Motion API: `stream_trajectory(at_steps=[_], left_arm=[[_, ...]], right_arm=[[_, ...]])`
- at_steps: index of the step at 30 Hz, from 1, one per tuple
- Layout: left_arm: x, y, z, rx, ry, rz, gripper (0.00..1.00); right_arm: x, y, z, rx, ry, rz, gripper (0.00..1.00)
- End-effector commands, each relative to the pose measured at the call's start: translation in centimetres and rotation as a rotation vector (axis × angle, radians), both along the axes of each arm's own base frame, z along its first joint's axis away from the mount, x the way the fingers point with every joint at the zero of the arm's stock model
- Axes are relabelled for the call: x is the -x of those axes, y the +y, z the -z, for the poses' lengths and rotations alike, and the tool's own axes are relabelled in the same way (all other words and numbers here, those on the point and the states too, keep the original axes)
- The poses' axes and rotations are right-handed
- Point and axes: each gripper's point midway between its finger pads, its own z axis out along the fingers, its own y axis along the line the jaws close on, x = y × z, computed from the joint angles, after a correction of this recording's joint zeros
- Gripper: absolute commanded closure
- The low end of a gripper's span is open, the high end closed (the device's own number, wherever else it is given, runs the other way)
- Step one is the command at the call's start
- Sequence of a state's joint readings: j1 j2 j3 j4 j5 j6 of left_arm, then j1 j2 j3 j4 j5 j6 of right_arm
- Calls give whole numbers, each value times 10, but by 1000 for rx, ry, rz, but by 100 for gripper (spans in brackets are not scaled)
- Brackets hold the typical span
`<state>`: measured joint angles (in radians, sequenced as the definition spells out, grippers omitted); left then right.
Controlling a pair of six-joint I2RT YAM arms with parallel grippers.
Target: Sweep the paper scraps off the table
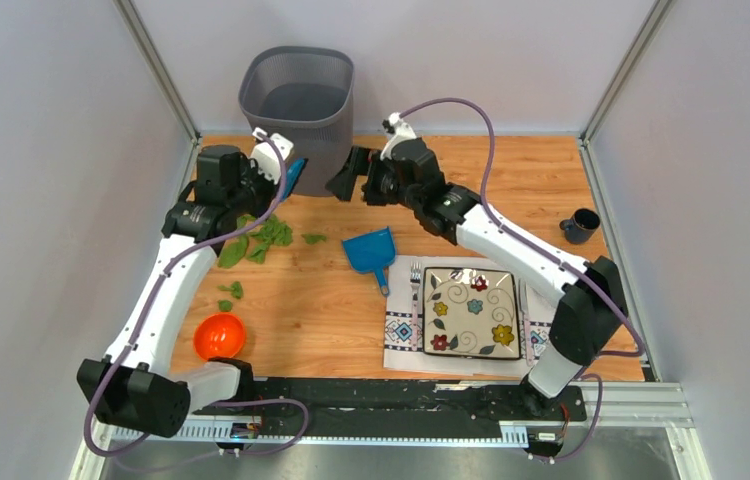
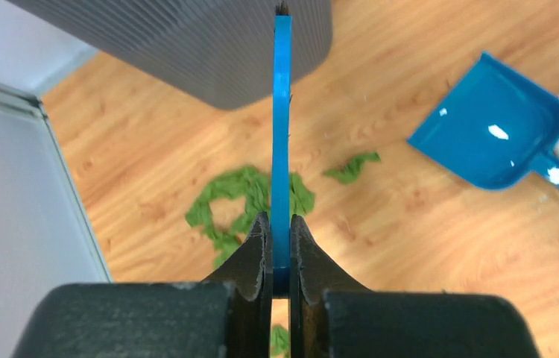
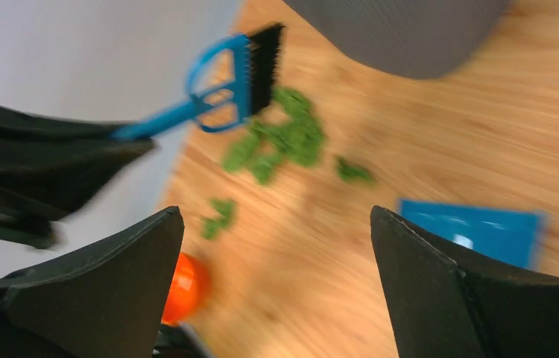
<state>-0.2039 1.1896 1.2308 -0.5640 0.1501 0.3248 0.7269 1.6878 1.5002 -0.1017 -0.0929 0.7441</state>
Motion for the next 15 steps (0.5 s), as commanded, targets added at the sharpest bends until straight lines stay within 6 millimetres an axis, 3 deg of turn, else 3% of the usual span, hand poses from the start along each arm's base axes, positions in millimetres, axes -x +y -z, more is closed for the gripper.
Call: stream_trajectory(at_steps=[1,6,10,15], left_arm=[[40,16,15,-77,139,4,100],[44,69,26,-198,196,-153,100],[38,101,20,-243,179,-264,100],[33,123,22,-310,172,-332,100]], right_arm=[[26,-68,69,595,-96,37,0],[62,-86,152,963,30,-82,0],[80,-90,189,1108,117,-145,4],[94,-87,209,1097,168,-184,10]])
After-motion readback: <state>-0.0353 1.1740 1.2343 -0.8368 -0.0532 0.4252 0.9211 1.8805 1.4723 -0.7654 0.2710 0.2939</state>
